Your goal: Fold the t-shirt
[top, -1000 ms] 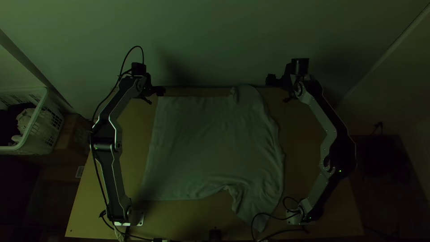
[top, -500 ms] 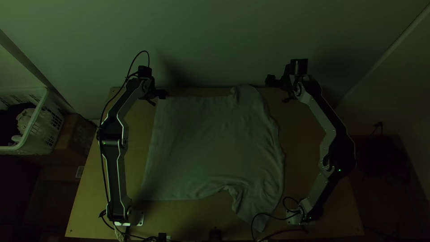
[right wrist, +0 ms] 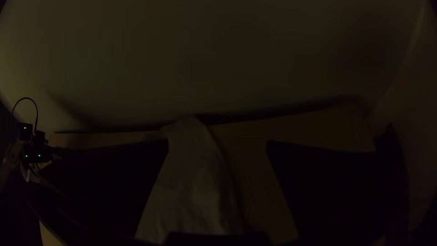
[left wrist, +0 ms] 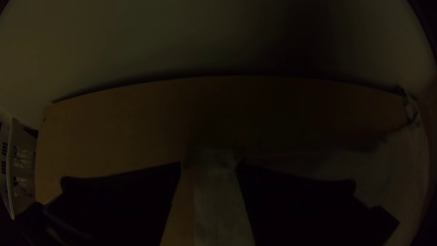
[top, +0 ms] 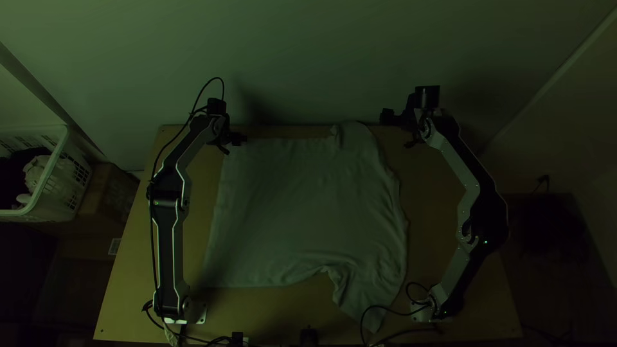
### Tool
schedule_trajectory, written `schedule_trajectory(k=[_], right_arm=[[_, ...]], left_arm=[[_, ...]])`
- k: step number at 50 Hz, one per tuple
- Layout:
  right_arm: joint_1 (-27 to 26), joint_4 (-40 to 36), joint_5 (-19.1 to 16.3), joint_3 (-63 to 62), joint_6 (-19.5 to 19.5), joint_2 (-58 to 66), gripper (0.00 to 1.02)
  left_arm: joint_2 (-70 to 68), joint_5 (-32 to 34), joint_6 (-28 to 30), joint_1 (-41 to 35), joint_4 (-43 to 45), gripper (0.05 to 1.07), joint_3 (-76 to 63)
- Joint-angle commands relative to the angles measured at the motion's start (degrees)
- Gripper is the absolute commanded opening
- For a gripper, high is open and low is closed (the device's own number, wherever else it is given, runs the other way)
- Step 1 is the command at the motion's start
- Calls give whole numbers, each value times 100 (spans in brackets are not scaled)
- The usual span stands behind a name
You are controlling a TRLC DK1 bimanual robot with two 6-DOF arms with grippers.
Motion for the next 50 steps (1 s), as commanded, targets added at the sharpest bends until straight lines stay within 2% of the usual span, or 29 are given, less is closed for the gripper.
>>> schedule_trajectory(k=[1, 6, 11, 22, 28, 32, 43, 47, 50], right_arm=[[50, -60, 10, -85, 257, 179, 98], [59, -288, 10, -24, 397, 337, 92], [67, -534, 1, 91, 556, 531, 92], [129, -1940, -113, 1409, 538, 1550, 92], [155, -2002, -122, 1761, 538, 1858, 91], [164, -2002, -113, 2033, 556, 2087, 83], [190, -2125, -113, 2675, 564, 2623, 82], [199, -2125, -113, 2807, 591, 2763, 74], [208, -2116, -113, 2842, 600, 2842, 73]], left_arm=[[146, -49, 91, -28, -38, 8, 112], [102, -49, 20, -19, -38, 8, 129], [41, -49, 3, -1, -38, 8, 147], [-118, -41, -15, 34, -64, 8, 147], [-170, -41, -24, 25, -82, 8, 147], [-188, -41, -24, 34, -82, 8, 147], [-293, -41, -68, 34, -108, 8, 147], [-311, -41, -59, 43, -108, 8, 147], [-320, -41, -50, 51, -108, 8, 147]])
